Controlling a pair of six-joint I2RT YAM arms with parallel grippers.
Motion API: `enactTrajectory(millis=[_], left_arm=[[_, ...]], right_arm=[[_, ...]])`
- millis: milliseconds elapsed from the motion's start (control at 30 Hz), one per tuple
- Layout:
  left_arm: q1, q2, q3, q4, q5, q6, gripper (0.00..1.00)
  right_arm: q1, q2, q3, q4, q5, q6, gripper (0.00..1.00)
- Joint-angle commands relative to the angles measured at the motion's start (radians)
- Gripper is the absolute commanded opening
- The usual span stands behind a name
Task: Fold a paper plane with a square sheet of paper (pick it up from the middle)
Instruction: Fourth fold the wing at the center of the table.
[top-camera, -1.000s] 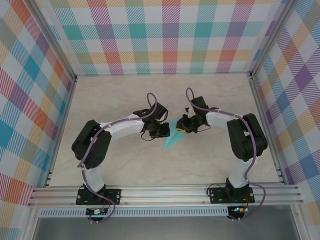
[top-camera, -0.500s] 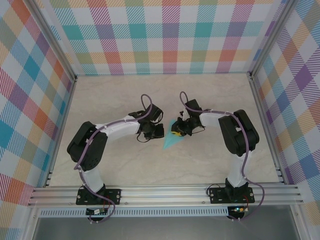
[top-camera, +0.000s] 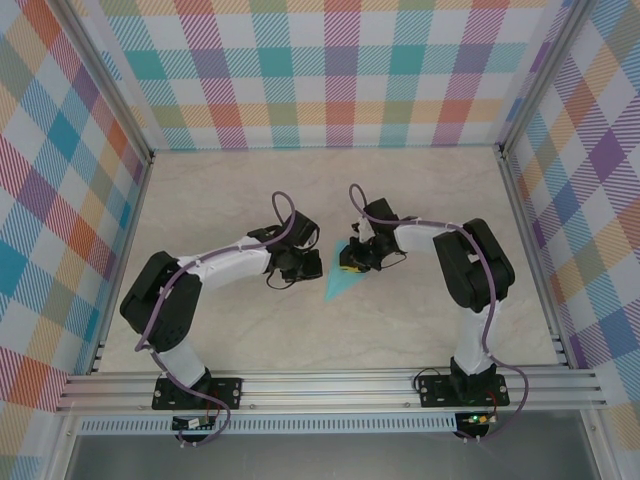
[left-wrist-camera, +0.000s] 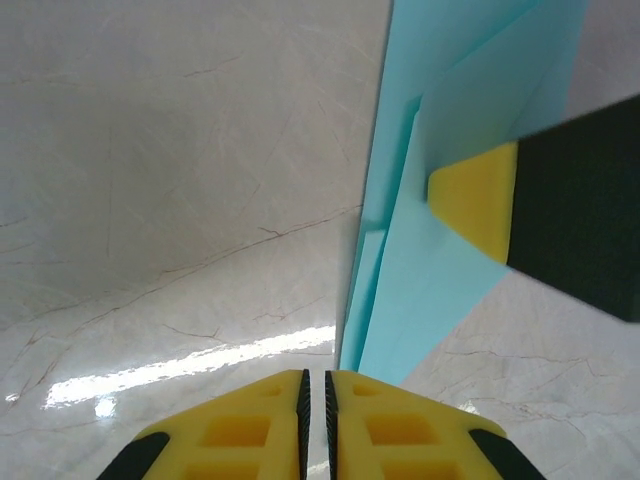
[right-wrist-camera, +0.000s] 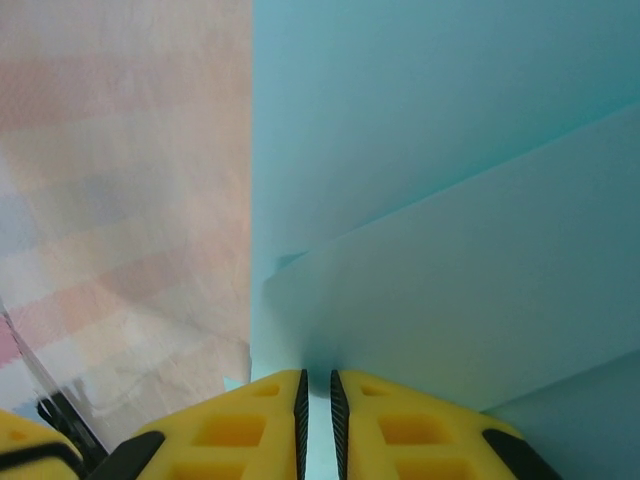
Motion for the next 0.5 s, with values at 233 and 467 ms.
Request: enactTrajectory(millis=[233, 467], left_arm=[[0.012, -0.082, -0.078, 0.086, 0.062, -0.058, 0.16], [-0.004, -0.080, -0.106, 0.152, 0.119, -0.090, 0.18]], right_arm=[[0.033, -0.058, -0.021, -0.267, -0.013, -0.267, 0.19], [0.033, -0.210, -0.043, -0.156, 0.024, -0.082, 0.25]])
